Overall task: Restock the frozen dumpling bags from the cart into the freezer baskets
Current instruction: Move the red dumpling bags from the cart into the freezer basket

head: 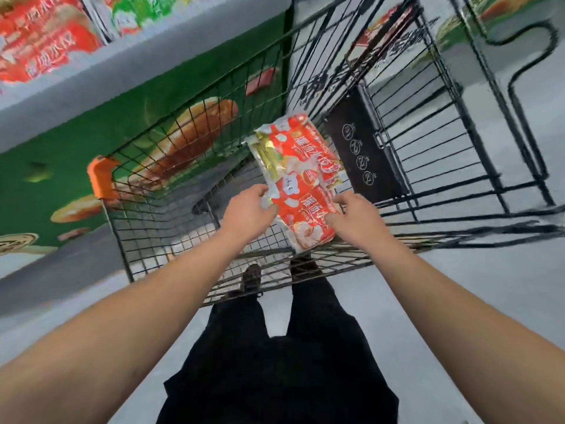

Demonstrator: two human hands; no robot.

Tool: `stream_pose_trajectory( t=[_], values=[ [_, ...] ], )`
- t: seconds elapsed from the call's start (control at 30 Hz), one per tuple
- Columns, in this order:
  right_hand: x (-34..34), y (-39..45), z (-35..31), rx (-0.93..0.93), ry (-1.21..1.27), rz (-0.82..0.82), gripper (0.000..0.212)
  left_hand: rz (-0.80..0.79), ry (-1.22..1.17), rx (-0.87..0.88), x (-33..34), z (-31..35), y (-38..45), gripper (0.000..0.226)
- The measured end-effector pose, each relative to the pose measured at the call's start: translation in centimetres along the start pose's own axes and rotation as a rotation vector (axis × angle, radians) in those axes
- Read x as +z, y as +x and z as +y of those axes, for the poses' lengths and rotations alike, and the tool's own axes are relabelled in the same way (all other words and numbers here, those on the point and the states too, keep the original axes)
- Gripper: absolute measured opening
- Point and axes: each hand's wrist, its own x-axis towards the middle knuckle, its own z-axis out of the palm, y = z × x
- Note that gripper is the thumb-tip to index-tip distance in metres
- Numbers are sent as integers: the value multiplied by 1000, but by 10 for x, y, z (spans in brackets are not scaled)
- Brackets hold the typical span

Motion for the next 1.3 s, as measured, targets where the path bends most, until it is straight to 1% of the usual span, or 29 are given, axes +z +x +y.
stream_pose_trajectory(
  t=[0.1, 0.17, 0.23, 0.3, 0.47, 0.5, 0.6, 0.67, 0.7, 0.73, 0.83, 0.87, 0.9, 0.93, 0.97, 1.0, 1.1, 1.17, 1.23, 1.3],
  values=[
    [-2, 47, 13, 6, -27, -103, 48, 18, -4, -81, 22, 11, 42, 52],
    [1, 69, 16, 10, -33, -146, 48, 29, 0, -102, 30, 16, 65, 46],
    [4, 96, 25, 33, -49, -196, 47, 32, -11, -146, 42, 20, 94, 49],
    [9, 108, 31, 52, -56, -234, 46, 11, 12, -175, 52, 19, 113, 54],
    [29, 133, 57, 98, -85, -316, 48, -76, 156, -222, 86, 9, 150, 43],
    [34, 140, 63, 126, -95, -335, 46, -114, 188, -212, 93, 7, 157, 39],
    [41, 151, 72, 200, -112, -399, 26, -189, 231, -114, 104, -2, 167, 30],
    [45, 155, 76, 233, -70, -427, 24, -197, 119, -138, 97, -13, 166, 27],
    [49, 157, 79, 252, -40, -430, 23, -193, 42, -185, 91, -24, 163, 28],
    [55, 158, 83, 276, -18, -425, 19, -174, -58, -262, 84, -36, 157, 27],
    [75, 164, 85, 318, 3, -388, 8, -114, -559, -567, 73, -82, 126, 13],
    [83, 167, 86, 330, 59, -361, 10, -105, -680, -642, 75, -93, 117, 10],
    [91, 170, 85, 356, 115, -339, 22, -95, -765, -702, 79, -105, 107, 7],
    [95, 172, 82, 383, 178, -308, 30, -77, -827, -747, 84, -111, 101, 6],
    [103, 175, 82, 389, 210, -269, 28, -48, -894, -795, 90, -119, 96, 10],
    [110, 178, 82, 407, 238, -222, 21, -18, -959, -834, 95, -125, 92, 13],
    [127, 181, 87, 451, 298, -128, 20, 7, -1073, -909, 108, -138, 88, 15],
    [142, 179, 89, 371, 248, -179, 18, 6, -1113, -921, 113, -146, 89, 17],
    [153, 176, 86, 278, 187, -254, 9, -7, -1129, -908, 114, -148, 92, 15],
    [163, 177, 85, 254, 171, -216, 11, -21, -1139, -898, 116, -154, 90, 17]
  ],
)
